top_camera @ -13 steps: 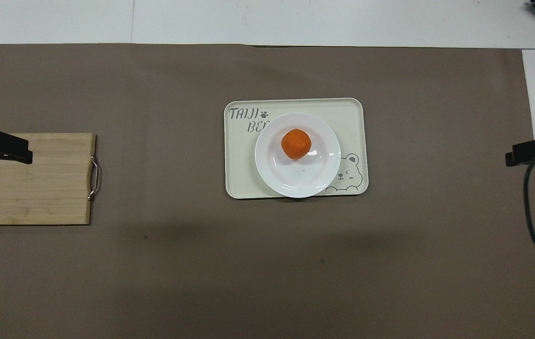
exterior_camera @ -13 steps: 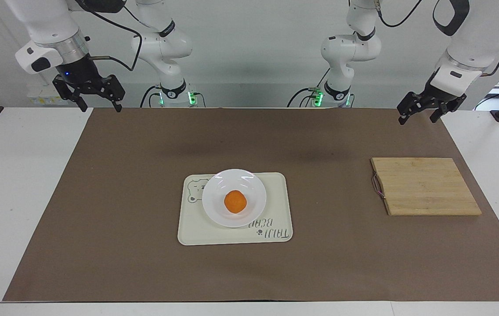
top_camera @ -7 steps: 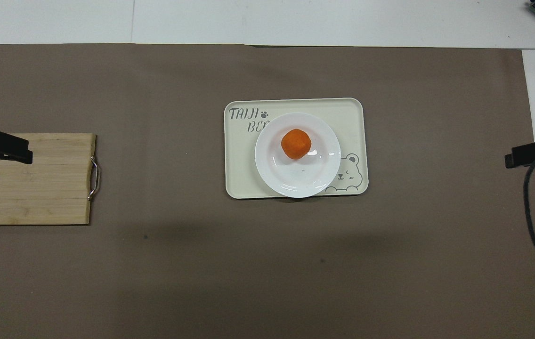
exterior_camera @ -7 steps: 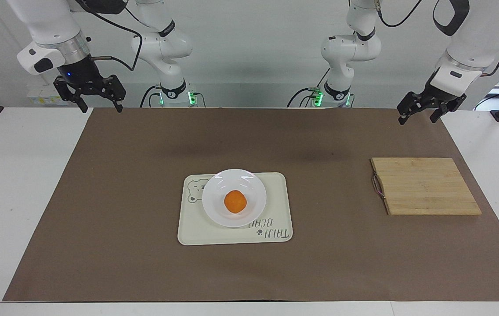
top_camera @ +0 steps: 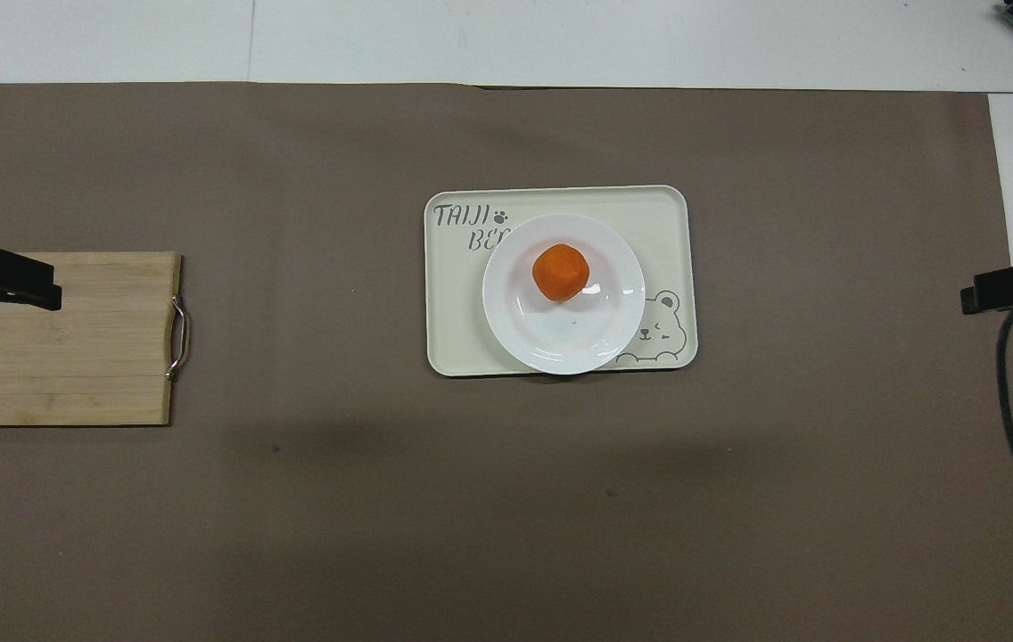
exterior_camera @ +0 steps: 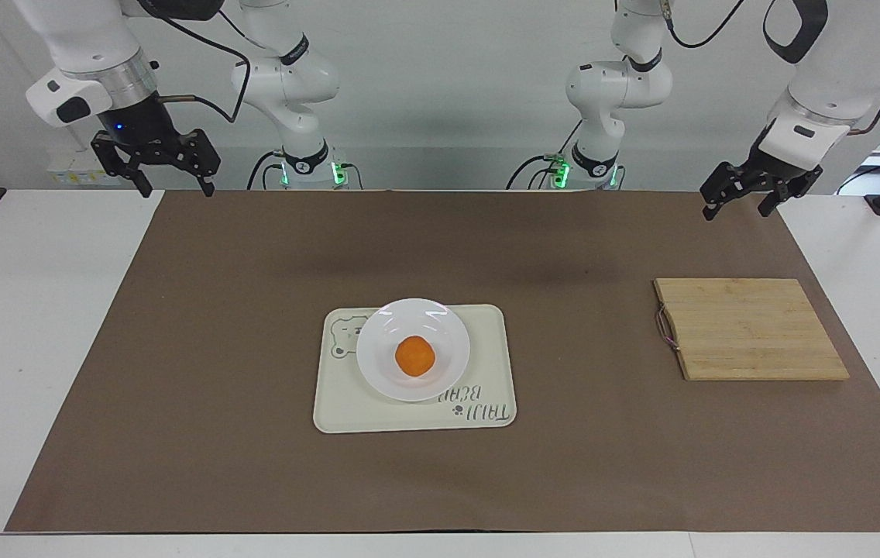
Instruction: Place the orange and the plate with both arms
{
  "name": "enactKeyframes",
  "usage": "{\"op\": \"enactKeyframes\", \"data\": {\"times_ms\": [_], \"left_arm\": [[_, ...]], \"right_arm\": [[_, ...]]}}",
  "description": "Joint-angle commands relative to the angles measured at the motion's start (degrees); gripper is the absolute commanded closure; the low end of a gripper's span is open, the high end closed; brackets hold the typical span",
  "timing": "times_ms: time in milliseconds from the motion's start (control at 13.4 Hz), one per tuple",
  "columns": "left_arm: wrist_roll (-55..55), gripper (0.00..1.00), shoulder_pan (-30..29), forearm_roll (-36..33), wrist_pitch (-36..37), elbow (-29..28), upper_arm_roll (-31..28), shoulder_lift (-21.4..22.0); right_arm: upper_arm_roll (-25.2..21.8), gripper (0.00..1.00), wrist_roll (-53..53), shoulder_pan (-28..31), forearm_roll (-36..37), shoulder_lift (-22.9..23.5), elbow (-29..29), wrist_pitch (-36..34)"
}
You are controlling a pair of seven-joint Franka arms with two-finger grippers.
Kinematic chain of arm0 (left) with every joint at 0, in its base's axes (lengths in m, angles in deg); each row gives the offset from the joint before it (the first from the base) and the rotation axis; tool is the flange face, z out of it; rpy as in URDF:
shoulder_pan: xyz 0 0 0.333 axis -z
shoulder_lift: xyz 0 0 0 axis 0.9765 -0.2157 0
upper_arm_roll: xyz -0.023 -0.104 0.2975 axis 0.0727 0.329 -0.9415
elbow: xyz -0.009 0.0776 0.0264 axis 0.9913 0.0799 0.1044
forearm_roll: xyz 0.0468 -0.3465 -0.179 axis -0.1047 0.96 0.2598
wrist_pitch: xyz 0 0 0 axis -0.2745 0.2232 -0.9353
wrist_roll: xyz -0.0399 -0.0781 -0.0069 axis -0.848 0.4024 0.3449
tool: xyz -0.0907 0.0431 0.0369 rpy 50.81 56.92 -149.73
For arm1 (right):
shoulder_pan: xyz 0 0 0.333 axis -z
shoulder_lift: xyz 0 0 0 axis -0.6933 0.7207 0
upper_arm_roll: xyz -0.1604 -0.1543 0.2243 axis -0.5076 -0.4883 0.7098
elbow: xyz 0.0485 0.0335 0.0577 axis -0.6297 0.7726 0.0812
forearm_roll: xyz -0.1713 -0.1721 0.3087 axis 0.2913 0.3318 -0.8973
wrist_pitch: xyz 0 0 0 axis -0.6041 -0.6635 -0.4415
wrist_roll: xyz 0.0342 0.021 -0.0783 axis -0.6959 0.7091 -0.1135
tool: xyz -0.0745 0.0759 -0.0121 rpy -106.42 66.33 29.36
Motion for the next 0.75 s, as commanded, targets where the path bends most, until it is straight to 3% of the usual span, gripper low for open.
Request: {"op": "enactKeyframes", "data": {"times_ms": [0, 673], "left_arm": [[-0.75, 0.00, 0.03, -1.16, 0.56, -0.69, 0.09, 0.70], [-0.75, 0.00, 0.03, -1.16, 0.56, -0.69, 0.09, 0.70]], "right_arm": [[0.25, 0.00, -0.54, -0.01, 1.20, -0.07, 0.04, -1.15], [0.25, 0.00, -0.89, -0.01, 2.08, -0.07, -0.05, -1.77]]}}
